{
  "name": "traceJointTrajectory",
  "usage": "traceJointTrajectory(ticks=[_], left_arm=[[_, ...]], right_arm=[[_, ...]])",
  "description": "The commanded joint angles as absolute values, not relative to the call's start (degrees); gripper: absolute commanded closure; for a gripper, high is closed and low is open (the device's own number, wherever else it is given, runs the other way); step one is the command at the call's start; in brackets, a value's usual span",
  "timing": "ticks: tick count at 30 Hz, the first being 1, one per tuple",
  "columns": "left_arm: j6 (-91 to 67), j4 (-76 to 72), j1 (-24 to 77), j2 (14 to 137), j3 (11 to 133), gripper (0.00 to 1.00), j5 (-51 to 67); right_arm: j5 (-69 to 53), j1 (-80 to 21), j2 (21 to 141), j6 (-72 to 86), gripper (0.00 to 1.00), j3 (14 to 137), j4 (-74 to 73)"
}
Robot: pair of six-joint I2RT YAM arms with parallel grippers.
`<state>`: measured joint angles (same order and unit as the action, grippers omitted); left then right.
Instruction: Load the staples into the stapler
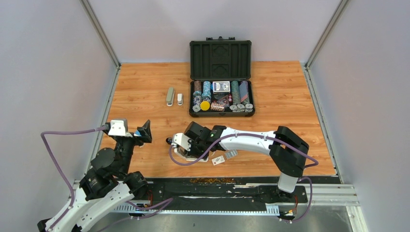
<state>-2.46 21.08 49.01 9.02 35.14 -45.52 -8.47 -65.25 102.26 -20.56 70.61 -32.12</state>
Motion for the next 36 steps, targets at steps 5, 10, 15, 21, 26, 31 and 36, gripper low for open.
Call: traceJointTrajectory(ticks=[5, 10, 15, 21, 26, 31, 36], left_arm=[[-2.46, 19.34, 48.69, 9.97, 34.89, 0.0, -45.18], [-2.4, 19.33, 48.69, 10.0, 34.9, 0.0, -45.18], [-2.45, 19.3, 48.74, 9.95, 34.89, 0.0, -45.18], [-2.37, 19.34, 48.69, 10.03, 34.89, 0.0, -45.18], [-2.37, 19.34, 48.6, 10.03, 34.89, 0.0, -45.24], [-2.37, 19.29, 48.61, 10.11, 34.85, 0.0, -45.2], [-2.37, 19.27, 48.58, 10.21, 34.96, 0.0, -45.18]], right_arm=[[-8.74, -65.67, 103.13, -21.18, 0.96, 71.46, -31.38], [-8.31, -65.69, 103.6, -21.23, 0.96, 71.35, -31.38], [-8.0, -65.66, 103.67, -21.18, 0.96, 71.25, -31.38], [-8.26, -65.74, 101.39, -20.96, 0.96, 71.61, -31.47], [-7.84, -65.88, 98.94, -21.42, 0.96, 71.87, -31.7], [-6.68, -65.94, 98.04, -22.36, 0.96, 71.64, -31.74], [-5.59, -65.92, 99.23, -22.85, 0.97, 71.47, -31.93]])
